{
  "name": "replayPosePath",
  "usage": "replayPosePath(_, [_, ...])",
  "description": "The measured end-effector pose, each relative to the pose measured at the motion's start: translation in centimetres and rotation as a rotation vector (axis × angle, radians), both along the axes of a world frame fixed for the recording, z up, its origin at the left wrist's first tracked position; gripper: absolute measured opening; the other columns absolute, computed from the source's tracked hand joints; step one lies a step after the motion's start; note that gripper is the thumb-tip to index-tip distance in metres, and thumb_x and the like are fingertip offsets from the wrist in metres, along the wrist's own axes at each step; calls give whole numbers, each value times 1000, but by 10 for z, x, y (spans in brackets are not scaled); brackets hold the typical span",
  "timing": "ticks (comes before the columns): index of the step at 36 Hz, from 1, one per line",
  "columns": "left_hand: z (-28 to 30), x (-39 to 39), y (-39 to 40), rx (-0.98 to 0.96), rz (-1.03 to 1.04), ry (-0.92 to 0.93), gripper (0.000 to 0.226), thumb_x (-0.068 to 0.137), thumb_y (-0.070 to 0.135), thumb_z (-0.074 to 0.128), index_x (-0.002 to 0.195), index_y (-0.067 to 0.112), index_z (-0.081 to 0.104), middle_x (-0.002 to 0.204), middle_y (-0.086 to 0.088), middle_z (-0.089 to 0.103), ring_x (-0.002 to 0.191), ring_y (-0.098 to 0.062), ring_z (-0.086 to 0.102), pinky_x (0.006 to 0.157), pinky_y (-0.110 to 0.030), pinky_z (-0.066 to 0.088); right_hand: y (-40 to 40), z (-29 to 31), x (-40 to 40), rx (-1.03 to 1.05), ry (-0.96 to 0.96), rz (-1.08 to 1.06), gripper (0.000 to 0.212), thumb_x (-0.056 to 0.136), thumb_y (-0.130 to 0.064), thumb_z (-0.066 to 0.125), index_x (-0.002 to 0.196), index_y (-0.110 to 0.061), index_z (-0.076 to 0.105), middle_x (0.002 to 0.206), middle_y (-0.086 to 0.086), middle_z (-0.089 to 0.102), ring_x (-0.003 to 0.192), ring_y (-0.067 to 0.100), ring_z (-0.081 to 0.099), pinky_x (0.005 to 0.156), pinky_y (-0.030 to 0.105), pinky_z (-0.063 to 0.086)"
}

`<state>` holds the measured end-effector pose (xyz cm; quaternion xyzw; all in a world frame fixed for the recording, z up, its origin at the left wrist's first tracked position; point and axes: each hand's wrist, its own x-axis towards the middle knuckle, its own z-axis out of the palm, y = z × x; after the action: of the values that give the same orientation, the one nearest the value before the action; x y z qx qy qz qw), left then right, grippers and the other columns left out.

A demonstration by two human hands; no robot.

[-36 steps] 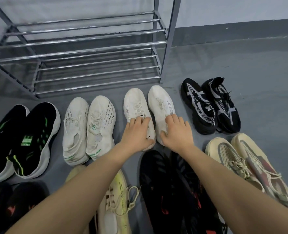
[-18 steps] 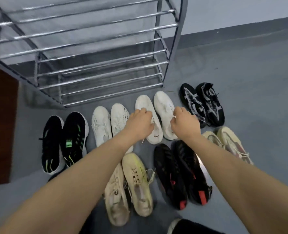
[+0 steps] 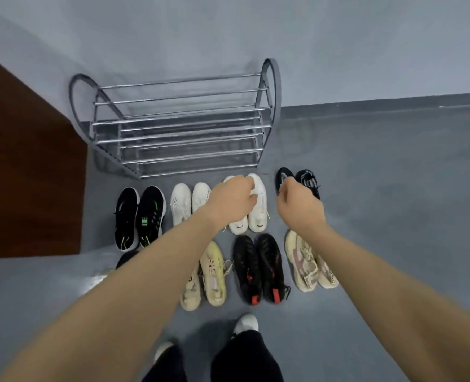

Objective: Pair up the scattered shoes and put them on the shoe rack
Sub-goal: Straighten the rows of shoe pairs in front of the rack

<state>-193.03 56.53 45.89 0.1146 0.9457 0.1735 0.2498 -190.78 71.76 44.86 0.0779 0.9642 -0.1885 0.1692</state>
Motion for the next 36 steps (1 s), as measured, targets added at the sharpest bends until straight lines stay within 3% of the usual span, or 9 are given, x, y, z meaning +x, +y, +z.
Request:
replayPosePath(6, [48,2,-7,-75,-61,55,32,98,26,40,124,9,49,125,-7,52,111,-26,52,89,-35,38,-1,49,-2,33,-9,73,15,92,-14,37,102,-8,48,92,8,61,72,28,50,63,31,36])
replayPosePath(12, [79,8,-13,-72,-36,19,32,98,23,39,125,8,47,128,-7,51,112,-27,52,91,-36,39,0,81,6,47,-37,89,6,93,-15,36,88,-12,39,84,8,58,68,29,49,62,34,40])
replayPosePath(17, [105,18,-9,-17,31,-5,31,98,25,39,125,11,48,126,-4,52,110,-25,53,82,-32,39,9,112,15,28,-36,69,11,91,-11,37,93,-6,46,81,8,55,70,30,51,64,35,41])
replayPosePath(21, [125,22,1,11,57,-6,32,98,25,39,126,12,48,125,-4,52,110,-23,53,84,-34,42,20,135,18,-9,-4,54,15,93,-16,36,95,-6,47,81,7,55,73,32,52,66,36,42])
replayPosePath(28, [155,17,51,49,127,17,30,97,27,41,122,14,52,124,-3,55,113,-22,53,91,-40,46,67,157,2,-7,47,101,16,94,-18,36,96,-8,47,86,7,59,75,29,52,63,32,38])
replayPosePath(36, [164,-2,152,40,268,59,26,97,25,41,114,10,55,116,-5,57,103,-24,56,82,-36,46,172,176,-41,11,53,224,19,95,-19,34,103,-10,48,96,9,62,80,29,55,67,33,41])
